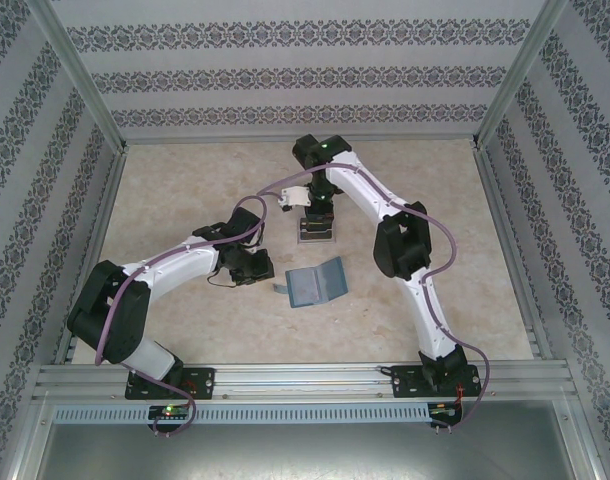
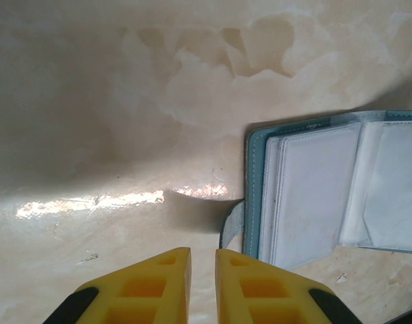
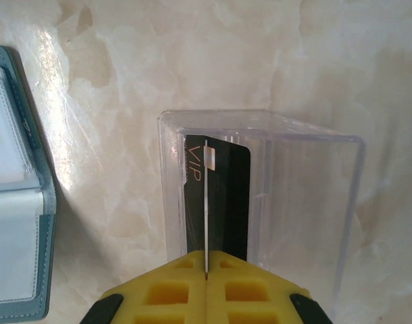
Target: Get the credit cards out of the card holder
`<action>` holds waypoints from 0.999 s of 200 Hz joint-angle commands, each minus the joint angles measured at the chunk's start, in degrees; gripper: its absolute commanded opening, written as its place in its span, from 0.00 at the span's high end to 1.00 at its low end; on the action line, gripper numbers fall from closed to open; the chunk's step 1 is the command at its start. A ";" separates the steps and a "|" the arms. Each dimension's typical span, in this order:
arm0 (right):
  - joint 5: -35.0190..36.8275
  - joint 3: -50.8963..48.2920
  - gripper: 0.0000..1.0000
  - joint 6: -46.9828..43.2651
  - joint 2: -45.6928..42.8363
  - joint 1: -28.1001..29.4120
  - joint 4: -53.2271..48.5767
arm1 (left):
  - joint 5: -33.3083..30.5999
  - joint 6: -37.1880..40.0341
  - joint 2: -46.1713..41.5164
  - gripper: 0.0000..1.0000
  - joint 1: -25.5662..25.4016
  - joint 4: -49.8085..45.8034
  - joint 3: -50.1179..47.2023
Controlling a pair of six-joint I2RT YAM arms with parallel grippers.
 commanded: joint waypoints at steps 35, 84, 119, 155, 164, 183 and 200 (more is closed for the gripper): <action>-0.67 2.60 0.96 0.11 2.74 -0.60 -2.34 | 0.61 0.04 0.65 0.83 1.09 0.85 0.38; 1.74 4.48 0.88 0.66 2.14 -0.86 -1.83 | 0.71 -0.05 0.76 0.83 1.16 1.20 0.58; 3.52 5.33 0.86 0.93 1.51 -0.95 -1.46 | 0.85 -0.05 0.74 0.83 1.15 1.16 0.83; 3.26 5.35 0.86 2.27 0.75 -0.87 -1.43 | 1.18 -0.07 0.55 0.82 1.10 1.20 0.78; 2.80 5.29 0.85 3.20 0.40 -0.86 -1.18 | 1.32 -0.02 0.50 0.82 1.14 1.18 0.97; 1.79 3.61 0.86 7.21 -1.04 -0.86 1.84 | 1.65 0.12 0.70 0.82 1.16 1.11 1.66; 0.09 0.57 0.86 11.85 -2.92 -0.76 5.10 | 2.00 0.39 0.91 0.82 1.15 0.87 2.54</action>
